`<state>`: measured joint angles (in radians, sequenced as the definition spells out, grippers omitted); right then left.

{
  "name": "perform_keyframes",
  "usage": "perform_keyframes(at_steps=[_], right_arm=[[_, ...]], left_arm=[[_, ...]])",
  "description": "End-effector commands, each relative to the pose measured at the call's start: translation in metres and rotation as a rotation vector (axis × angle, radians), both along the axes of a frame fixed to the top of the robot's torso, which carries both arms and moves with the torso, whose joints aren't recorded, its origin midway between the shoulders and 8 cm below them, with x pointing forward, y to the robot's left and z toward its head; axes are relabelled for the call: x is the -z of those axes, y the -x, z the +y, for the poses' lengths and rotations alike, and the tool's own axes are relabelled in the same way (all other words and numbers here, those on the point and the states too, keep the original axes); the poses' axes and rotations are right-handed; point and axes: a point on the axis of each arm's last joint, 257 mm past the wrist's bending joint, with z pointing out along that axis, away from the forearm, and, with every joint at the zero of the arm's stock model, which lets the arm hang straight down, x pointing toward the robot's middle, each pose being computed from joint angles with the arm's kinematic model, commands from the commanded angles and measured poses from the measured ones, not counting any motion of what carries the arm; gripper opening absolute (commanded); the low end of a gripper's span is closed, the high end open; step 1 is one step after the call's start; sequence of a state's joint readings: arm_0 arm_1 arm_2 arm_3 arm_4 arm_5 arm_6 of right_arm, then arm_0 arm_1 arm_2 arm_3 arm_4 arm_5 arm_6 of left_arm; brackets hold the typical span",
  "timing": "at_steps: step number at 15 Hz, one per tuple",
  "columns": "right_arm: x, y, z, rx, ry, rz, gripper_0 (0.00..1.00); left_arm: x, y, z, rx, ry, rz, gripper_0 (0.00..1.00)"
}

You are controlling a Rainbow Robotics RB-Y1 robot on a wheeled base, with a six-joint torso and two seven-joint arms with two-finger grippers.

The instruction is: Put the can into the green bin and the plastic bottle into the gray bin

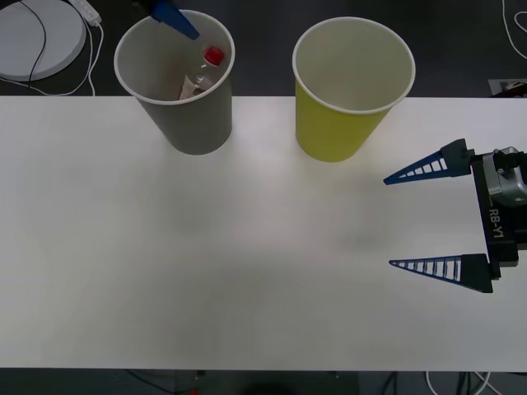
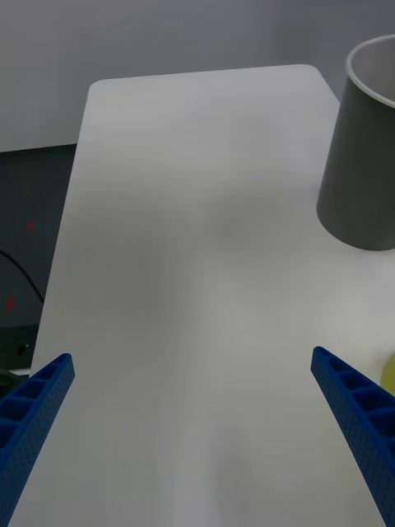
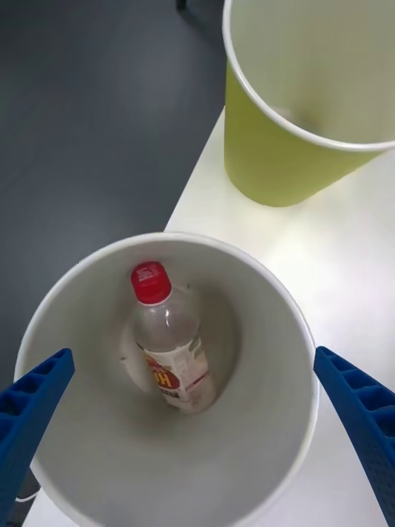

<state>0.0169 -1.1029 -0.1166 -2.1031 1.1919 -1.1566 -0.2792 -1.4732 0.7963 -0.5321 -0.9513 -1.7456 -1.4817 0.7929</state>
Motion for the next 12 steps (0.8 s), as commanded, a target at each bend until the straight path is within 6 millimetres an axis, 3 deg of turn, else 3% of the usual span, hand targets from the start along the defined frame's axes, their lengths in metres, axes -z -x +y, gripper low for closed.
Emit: perform_keyframes(at_steps=[1,7,12], right_arm=[[0.0,0.0,0.0,0.0,0.0,0.0,1.0],[0.0,0.0,0.0,0.0,0.0,0.0,1.0],[0.0,0.0,0.0,0.0,0.0,0.0,1.0]], left_arm=[[0.005,0.014,0.025,0.011,-0.001,-0.002,1.0],[0.015,0.045,0.076,0.017,-0.01,0.01,1.0],[0.021,0.069,0.101,0.035,-0.01,0.015,1.0]])
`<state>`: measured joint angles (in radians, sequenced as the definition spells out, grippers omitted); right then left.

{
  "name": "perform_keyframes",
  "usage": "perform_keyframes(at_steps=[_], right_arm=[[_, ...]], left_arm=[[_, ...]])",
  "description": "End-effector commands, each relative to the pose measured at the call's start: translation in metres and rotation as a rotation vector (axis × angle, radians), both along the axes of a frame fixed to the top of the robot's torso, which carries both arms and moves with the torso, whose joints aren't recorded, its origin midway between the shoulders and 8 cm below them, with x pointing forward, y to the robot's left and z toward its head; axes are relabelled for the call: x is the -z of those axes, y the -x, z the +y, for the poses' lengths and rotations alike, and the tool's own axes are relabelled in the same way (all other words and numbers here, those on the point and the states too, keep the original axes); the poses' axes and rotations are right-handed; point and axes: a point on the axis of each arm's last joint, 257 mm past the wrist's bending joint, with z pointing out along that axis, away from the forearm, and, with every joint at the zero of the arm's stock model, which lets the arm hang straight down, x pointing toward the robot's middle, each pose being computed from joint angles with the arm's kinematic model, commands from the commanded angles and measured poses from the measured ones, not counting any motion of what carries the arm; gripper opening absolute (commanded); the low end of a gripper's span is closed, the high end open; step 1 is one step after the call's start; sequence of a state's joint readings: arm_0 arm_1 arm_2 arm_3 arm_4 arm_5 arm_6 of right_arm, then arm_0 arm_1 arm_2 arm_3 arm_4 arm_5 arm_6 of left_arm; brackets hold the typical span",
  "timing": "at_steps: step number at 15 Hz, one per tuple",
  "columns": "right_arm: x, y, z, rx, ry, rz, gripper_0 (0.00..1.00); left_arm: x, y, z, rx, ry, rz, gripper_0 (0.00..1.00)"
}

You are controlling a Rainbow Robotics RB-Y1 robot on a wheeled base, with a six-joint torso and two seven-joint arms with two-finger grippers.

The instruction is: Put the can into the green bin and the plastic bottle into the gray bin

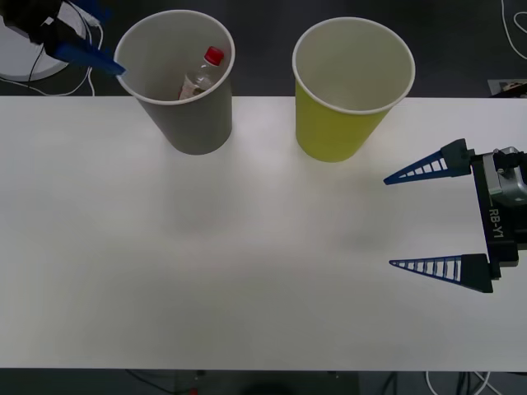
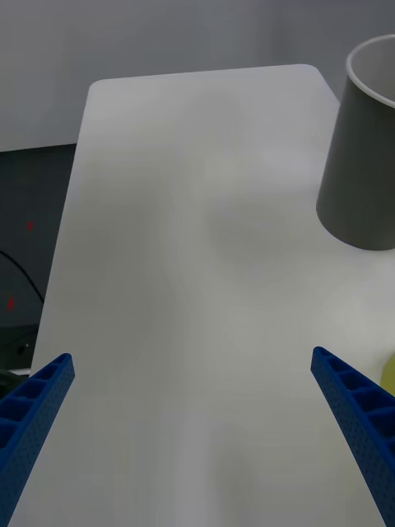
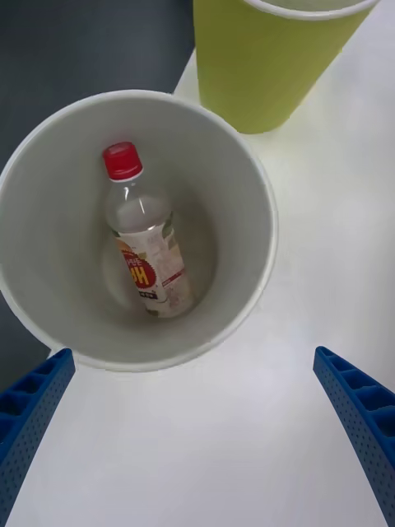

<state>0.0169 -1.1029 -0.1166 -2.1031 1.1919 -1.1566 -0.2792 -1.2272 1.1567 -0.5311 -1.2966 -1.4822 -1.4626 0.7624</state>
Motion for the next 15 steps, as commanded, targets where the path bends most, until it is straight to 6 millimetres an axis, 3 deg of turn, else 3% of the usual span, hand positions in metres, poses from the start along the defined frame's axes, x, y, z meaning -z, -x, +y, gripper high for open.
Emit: perform_keyframes(at_steps=[1,5,15], right_arm=[[0.0,0.0,0.0,0.0,0.0,0.0,1.0],[0.0,0.0,0.0,0.0,0.0,0.0,1.0],[0.0,0.0,0.0,0.0,0.0,0.0,1.0]], left_arm=[[0.005,0.013,0.012,0.01,0.006,0.004,1.0],[0.014,0.032,0.022,0.029,0.069,-0.014,1.0],[0.069,0.097,0.057,0.171,0.149,-0.074,1.0]])
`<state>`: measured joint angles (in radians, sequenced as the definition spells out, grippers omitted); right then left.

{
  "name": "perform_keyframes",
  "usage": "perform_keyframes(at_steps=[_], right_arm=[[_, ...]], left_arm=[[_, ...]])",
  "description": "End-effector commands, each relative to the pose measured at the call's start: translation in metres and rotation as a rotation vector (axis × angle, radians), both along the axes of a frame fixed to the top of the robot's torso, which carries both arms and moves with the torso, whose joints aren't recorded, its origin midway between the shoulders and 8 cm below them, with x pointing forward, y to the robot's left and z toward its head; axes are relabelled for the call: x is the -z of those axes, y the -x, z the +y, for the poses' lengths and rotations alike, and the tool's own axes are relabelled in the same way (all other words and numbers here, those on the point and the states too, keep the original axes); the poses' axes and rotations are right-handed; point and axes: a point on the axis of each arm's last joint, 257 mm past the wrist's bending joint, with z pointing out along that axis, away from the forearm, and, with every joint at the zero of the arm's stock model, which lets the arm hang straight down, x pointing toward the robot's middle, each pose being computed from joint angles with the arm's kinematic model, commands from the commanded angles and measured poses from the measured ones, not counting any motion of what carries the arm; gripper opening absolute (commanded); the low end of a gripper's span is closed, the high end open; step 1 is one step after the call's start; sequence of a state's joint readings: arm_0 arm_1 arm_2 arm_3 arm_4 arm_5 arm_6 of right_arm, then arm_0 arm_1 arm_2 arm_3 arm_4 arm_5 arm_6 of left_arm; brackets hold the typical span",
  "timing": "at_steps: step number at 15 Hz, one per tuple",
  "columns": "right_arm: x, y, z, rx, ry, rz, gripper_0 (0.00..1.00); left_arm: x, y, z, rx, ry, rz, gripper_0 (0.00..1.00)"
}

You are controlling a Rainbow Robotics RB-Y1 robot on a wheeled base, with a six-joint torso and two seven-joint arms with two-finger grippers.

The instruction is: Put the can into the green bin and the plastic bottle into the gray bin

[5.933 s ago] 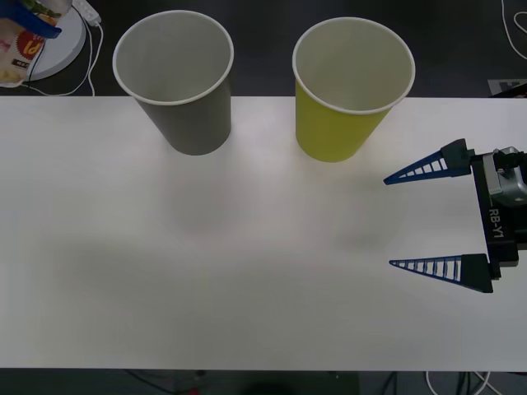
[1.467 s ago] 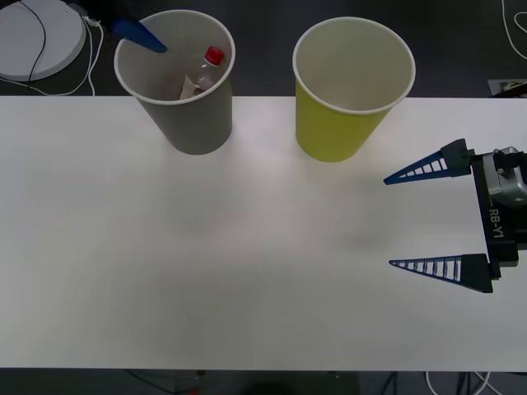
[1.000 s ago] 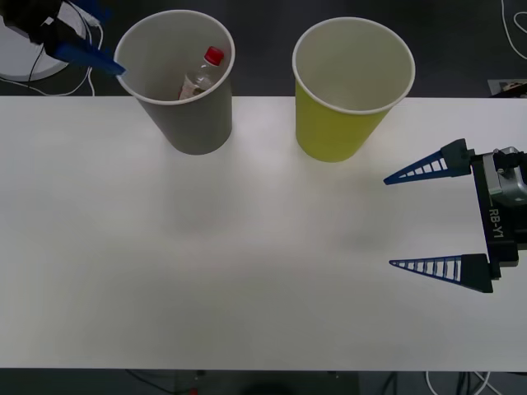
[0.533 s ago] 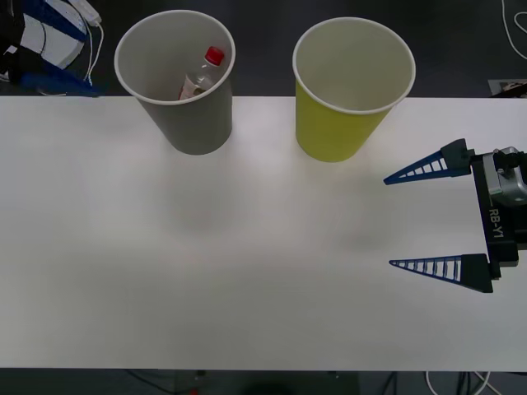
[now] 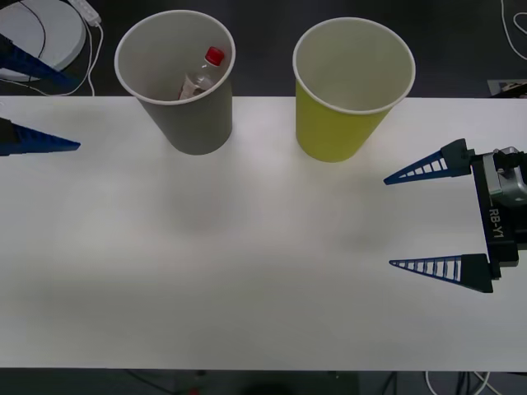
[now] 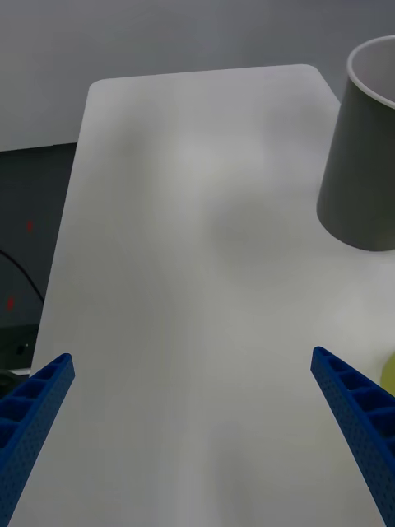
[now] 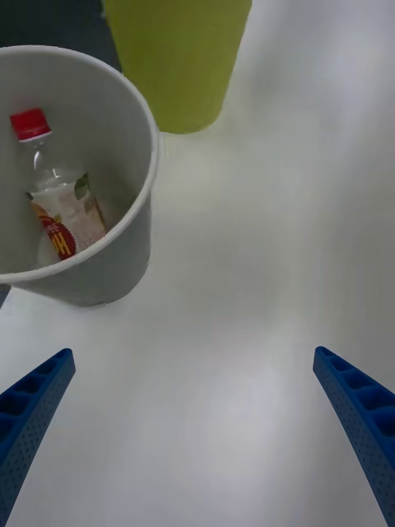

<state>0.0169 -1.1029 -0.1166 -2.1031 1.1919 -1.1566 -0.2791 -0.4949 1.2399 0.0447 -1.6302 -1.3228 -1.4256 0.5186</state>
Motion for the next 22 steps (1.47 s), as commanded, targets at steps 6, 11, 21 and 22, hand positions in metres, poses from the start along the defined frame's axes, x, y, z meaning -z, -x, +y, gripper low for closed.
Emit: perform_keyframes(at_steps=[6,11,21,22], right_arm=[[0.0,0.0,0.0,0.0,0.0,0.0,1.0],[0.0,0.0,0.0,0.0,0.0,0.0,1.0],[0.0,0.0,0.0,0.0,0.0,0.0,1.0],[0.0,0.0,0.0,0.0,0.0,0.0,1.0]], left_arm=[[0.04,0.05,0.007,0.094,0.051,-0.055,1.0],[0.065,0.085,0.007,0.176,0.07,-0.077,1.0],[0.091,0.117,-0.002,0.244,0.103,-0.086,1.0],[0.091,0.117,-0.002,0.244,0.102,-0.089,1.0]])
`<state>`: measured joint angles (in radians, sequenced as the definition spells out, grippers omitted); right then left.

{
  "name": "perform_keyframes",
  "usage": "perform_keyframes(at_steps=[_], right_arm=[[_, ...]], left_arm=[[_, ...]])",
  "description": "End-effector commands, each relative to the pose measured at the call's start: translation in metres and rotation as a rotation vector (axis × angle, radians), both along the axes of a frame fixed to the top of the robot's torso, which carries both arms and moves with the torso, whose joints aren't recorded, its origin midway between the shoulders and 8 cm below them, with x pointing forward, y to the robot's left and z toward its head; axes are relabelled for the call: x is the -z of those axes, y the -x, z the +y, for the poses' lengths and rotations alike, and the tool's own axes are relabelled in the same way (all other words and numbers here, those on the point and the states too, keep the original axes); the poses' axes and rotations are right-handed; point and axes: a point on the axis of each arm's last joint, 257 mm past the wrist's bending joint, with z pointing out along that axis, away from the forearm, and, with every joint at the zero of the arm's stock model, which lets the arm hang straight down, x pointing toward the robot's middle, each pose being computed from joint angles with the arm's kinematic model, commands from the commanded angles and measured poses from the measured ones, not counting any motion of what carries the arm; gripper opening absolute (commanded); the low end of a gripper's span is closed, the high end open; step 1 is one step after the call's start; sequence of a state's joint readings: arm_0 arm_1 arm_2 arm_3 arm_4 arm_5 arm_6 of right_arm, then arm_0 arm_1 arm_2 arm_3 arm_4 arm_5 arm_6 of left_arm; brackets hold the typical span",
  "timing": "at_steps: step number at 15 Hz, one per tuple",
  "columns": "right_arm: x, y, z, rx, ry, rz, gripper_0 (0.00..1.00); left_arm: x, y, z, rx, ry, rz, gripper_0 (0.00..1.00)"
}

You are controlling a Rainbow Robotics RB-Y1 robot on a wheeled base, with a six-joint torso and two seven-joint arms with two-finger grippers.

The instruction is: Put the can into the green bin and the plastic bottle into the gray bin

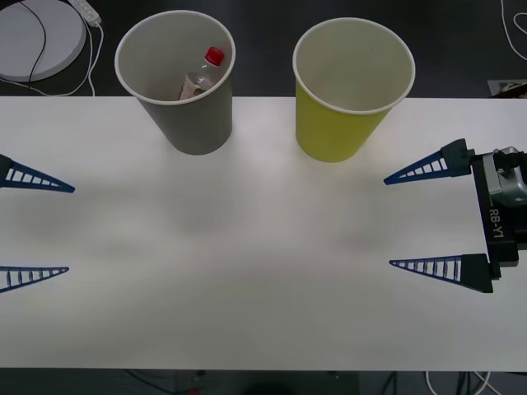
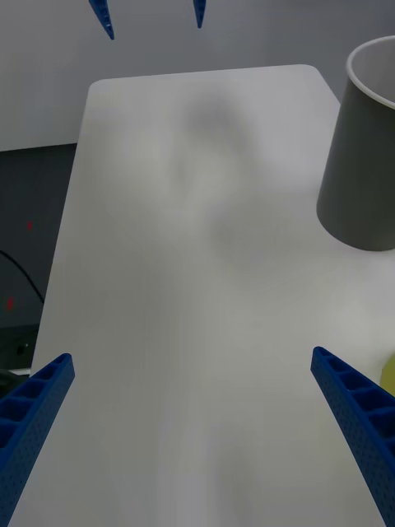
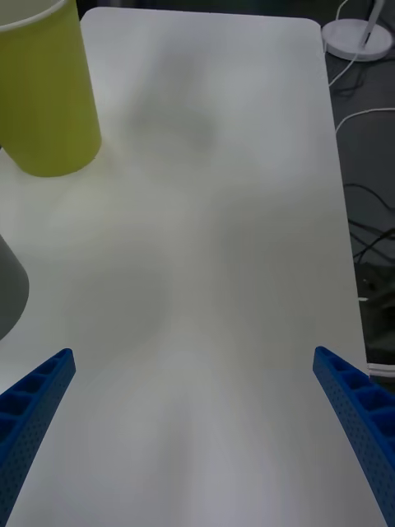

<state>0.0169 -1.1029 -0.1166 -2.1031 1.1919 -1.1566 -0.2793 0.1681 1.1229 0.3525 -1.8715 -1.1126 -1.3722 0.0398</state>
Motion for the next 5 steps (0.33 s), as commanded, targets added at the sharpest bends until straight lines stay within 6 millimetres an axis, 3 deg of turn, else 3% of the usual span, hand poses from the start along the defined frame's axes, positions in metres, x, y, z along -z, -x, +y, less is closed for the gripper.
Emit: perform_keyframes(at_steps=[1,5], right_arm=[[0.0,0.0,0.0,0.0,0.0,0.0,1.0],[0.0,0.0,0.0,0.0,0.0,0.0,1.0]], left_arm=[[0.0005,-0.0003,0.0006,0.002,-0.004,-0.005,1.0],[0.0004,-0.0014,0.0015,-0.003,-0.004,-0.005,1.0]])
